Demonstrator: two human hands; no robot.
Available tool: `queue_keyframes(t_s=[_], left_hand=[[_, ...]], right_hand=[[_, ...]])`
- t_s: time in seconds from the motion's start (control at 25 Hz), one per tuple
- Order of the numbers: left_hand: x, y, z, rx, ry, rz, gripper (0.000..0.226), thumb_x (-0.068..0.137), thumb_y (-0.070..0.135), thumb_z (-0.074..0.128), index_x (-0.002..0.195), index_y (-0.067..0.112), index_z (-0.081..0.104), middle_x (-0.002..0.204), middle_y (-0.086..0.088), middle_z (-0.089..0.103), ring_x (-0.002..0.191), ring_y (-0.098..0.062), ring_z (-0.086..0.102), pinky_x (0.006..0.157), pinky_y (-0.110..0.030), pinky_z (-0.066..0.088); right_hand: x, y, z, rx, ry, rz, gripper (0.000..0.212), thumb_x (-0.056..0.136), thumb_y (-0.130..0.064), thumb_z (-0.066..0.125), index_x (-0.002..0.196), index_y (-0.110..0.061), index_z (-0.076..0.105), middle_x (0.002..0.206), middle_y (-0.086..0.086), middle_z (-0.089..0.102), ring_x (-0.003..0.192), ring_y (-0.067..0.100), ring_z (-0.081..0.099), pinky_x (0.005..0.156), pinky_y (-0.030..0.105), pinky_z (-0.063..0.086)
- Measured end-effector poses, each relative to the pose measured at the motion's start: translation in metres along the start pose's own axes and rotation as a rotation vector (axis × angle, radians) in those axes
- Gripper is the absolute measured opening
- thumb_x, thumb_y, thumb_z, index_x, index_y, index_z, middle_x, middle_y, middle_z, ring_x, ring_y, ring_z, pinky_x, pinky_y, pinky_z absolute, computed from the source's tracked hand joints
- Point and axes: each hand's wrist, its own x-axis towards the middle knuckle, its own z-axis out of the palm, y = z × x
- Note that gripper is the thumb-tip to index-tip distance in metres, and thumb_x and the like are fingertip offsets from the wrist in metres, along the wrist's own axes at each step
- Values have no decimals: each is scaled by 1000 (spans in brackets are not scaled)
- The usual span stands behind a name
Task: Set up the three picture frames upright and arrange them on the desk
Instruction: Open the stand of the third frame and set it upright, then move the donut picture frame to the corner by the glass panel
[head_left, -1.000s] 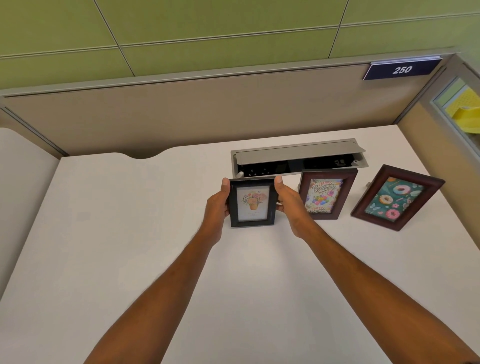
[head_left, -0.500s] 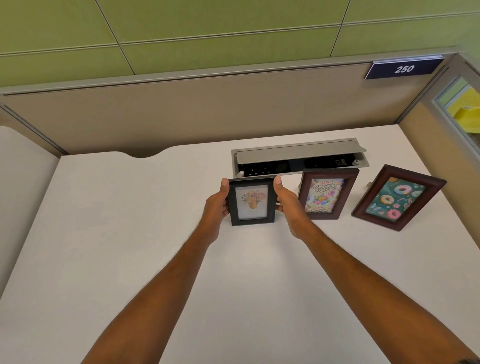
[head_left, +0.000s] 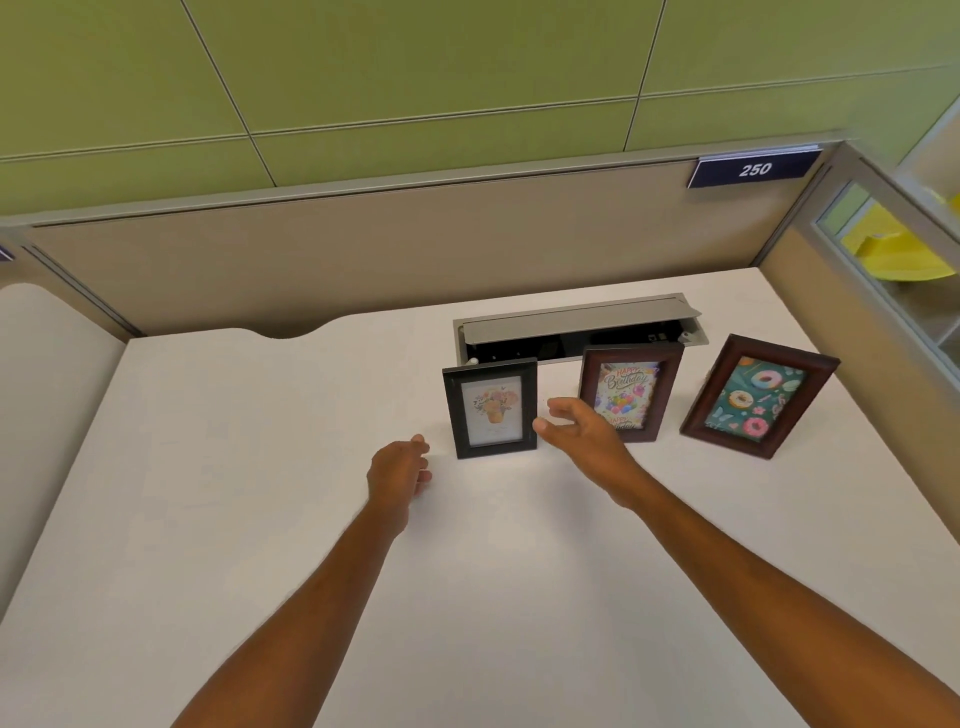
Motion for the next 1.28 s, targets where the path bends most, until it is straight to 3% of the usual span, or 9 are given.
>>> queue_keyframes(t_s=[0.16,0.48,0.72,0.8,0.88,1.0,1.08,1.28], left_hand=[[-17,-15,2,78,-139,-39,27,105,30,61,106,8,77,93,-14,74,74,-25,72,69,-34,58],[-98,8,78,155,-437,109,29,108,34,60,112,10,75,108,-16,80,96,-31,80,91,-42,65],[-155,31,189,87,-493,203,17,104,34,67,113,22,75,120,-4,77,114,-22,73,100,-40,61],[-174,39,232,103,-509,253,19,103,35,68,117,23,73,130,0,71,124,-19,65,103,-37,54],[-189,48,271,130,-530,294,31,104,32,68,133,20,68,141,1,66,131,-17,60,110,-37,50],[-207,59,316,138,-541,315,55,106,18,67,157,16,48,151,5,55,134,-8,49,108,-31,45],[-213,67,337,166,-512,330,63,105,11,66,163,17,39,146,4,54,129,-5,43,103,-30,41],[-214,75,371,182,-452,320,67,104,4,66,163,15,34,130,9,50,123,-10,47,98,-30,41]], right_hand=[[-27,13,-17,26,51,8,53,98,-51,73,143,-26,60,143,-3,63,131,21,63,106,43,58],[-77,28,-77,147,249,28,51,99,-46,74,143,-23,62,135,-6,64,123,18,65,92,35,59],[-82,55,-168,161,358,46,47,99,-46,75,138,-22,66,133,-2,68,122,19,67,99,43,62],[-82,64,-208,211,398,35,34,99,-44,75,125,-23,70,125,0,73,115,19,72,88,39,63],[-80,71,-247,258,449,49,29,100,-43,73,115,-19,71,112,2,78,102,19,77,78,35,61],[-73,86,-296,262,530,62,38,100,-51,70,105,-14,71,96,6,78,85,21,74,74,37,59],[-62,95,-318,276,533,87,44,99,-57,69,105,-14,71,101,11,78,84,21,73,75,39,59],[-35,100,-338,301,343,204,71,99,-78,48,125,-15,69,121,11,76,107,25,75,93,44,58]])
